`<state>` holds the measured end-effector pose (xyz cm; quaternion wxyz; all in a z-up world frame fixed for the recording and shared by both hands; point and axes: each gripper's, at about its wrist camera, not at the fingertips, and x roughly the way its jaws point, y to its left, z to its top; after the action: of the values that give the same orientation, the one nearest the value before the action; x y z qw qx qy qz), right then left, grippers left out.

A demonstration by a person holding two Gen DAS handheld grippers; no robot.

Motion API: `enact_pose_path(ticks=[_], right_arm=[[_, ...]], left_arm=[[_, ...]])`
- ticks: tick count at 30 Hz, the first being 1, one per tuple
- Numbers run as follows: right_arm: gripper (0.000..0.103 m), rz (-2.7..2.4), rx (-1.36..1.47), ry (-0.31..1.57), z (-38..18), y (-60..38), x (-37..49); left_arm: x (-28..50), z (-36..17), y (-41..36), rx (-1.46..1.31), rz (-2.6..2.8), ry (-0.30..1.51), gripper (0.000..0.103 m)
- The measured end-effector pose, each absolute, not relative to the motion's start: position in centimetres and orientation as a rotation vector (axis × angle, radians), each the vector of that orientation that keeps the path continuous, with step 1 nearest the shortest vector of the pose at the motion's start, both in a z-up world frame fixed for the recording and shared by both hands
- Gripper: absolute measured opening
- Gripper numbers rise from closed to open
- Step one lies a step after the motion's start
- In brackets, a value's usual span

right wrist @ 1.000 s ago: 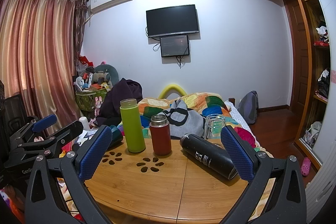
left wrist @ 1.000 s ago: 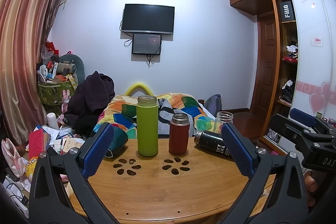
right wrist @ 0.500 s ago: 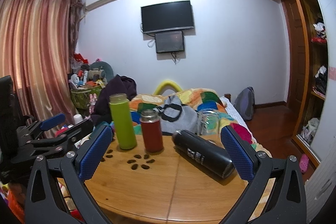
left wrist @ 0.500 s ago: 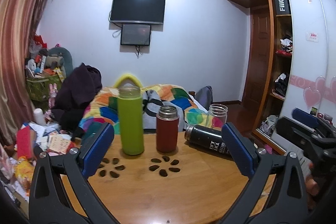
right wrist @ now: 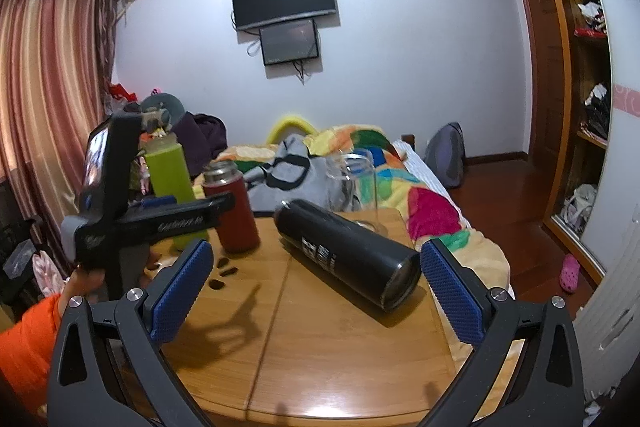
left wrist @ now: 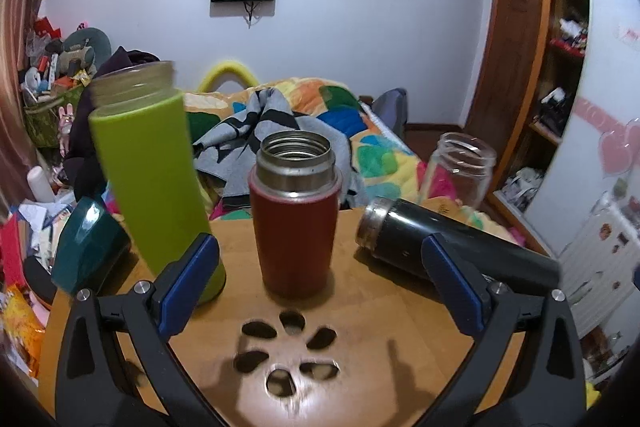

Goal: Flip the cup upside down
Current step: 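Move the left tool to the red thermos and close its fingers around it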

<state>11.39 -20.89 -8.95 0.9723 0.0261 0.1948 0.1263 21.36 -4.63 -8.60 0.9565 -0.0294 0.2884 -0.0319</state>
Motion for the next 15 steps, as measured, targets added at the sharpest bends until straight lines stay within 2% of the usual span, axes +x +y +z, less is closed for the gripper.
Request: enact_pose_path(ticks=[4,6,11,13,14,15], right_arm=[[0.103,0.26,0.074,0.424,-10.0,-21.5,12.3],[0.103,0.259,0.081,0.44,-10.3,-21.8,12.4],[0.103,0.259,0.084,0.449,-10.7,-22.0,12.5],[0.103,0.259,0.082,0.45,-10.8,-21.9,12.5],[0.103,0.258,0.081,0.451,-10.8,-21.9,12.5],[0.103,0.258,0.08,0.45,-10.9,-21.9,12.5]], left_arm=[[23.7,-9.8,-5.2,-0.022,0.002,0.599,0.097],[24.7,-10.4,-5.5,-0.007,0.018,0.619,0.088],[27.0,-11.4,-5.9,0.01,0.049,0.658,0.079],[27.3,-11.3,-5.5,-0.006,0.061,0.654,0.071],[27.4,-11.3,-5.3,-0.011,0.067,0.651,0.063],[27.4,-11.3,-4.9,-0.022,0.063,0.651,0.061]])
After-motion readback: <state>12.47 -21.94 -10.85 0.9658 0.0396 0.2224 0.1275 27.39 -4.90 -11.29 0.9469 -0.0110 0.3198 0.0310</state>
